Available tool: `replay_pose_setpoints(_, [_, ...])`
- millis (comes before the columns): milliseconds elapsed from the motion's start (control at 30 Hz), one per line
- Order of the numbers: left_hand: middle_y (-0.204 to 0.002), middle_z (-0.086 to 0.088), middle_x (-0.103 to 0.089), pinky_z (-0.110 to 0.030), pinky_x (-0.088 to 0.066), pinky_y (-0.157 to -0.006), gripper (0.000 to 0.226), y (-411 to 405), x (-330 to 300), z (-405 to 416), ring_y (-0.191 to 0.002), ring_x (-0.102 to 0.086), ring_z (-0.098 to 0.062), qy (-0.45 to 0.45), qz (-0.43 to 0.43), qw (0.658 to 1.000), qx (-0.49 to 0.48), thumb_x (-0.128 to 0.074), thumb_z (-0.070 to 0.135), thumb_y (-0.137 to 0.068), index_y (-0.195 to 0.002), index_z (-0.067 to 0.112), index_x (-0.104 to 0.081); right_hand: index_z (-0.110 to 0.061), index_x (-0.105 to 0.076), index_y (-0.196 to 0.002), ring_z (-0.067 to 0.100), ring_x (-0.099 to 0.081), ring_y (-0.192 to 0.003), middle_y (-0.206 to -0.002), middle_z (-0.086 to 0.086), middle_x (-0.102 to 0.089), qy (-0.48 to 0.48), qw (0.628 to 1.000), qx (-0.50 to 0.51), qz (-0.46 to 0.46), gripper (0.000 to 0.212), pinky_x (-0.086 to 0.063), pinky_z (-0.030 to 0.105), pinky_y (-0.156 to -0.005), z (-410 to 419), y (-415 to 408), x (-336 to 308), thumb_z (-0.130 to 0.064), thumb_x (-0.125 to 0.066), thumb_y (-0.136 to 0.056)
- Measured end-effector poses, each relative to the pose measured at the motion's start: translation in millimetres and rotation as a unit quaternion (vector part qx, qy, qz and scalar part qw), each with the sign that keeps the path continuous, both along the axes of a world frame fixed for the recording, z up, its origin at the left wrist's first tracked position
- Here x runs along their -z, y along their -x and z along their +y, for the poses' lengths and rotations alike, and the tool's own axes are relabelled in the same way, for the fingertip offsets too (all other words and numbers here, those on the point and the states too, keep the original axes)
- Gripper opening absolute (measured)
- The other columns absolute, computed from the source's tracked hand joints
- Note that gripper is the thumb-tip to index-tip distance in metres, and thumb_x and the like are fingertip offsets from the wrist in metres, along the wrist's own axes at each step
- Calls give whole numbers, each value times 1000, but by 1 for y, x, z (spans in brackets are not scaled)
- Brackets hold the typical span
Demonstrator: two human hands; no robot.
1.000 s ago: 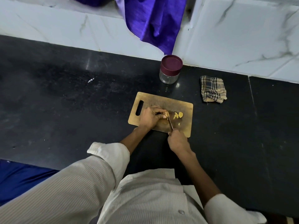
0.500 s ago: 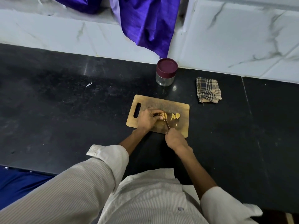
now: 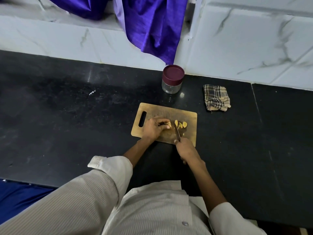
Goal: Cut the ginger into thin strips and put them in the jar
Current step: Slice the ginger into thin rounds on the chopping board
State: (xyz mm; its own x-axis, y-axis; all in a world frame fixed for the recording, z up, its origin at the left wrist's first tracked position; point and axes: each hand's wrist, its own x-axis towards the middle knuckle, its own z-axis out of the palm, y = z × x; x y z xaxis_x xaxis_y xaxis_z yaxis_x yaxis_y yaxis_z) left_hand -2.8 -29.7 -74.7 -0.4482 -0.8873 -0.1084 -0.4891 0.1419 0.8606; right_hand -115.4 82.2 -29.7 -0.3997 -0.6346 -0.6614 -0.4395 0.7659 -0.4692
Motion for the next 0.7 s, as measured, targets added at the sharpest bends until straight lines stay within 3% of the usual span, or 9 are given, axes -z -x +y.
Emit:
replay_pose_setpoints(100, [-110,2,-69,-18,-46,-91,27,0,-2,0,-101,-62,-7,-1,8,1000,4,-76,12,-78,-105,15,-74,-11,-54,-117,20,-54,-62,-85,7,-55,9,999,33,-35,29,-49,34,-53,-1,8,-4,-33,-39,-105])
replay_pose_setpoints(167, [-111,3,-69,-16,-46,-89,28,0,-2,0,-100,-61,-6,1,6,1000,6,-76,12,-78,-106,16,-73,-15,-53,-117,17,-48,-57,-80,5,-52,14,997,50,-58,27,-42,30,-47,1,10,-6,-34,-39,-105])
replay_pose_setpoints(400, [-111,5,-68,-22,-48,-92,28,0,1,-1,-101,-61,-6,1,6,1000,6,-76,14,-78,-106,19,-73,-23,-51,-104,10,-29,-43,-63,-1,-36,13,970,142,-196,13,-27,20,-38,10,11,-10,-31,-41,-104])
replay_pose_setpoints(533, [-111,6,-68,-25,-49,-91,28,0,2,-1,-100,-61,-6,6,-4,1000,4,-76,18,-79,-107,21,-73,-18,-45,-93,7,-21,-40,-57,-5,-31,-30,950,156,-269,17,-20,19,-36,15,22,-20,-32,-43,-104])
replay_pose_setpoints(700, [-110,6,-69,-24,-50,-90,28,-1,2,1,-98,-61,-6,9,-4,1000,1,-76,17,-78,-106,21,-73,-15,-47,-93,8,-24,-39,-56,-4,-34,-25,958,121,-257,20,-23,20,-39,24,27,-17,-32,-44,-104])
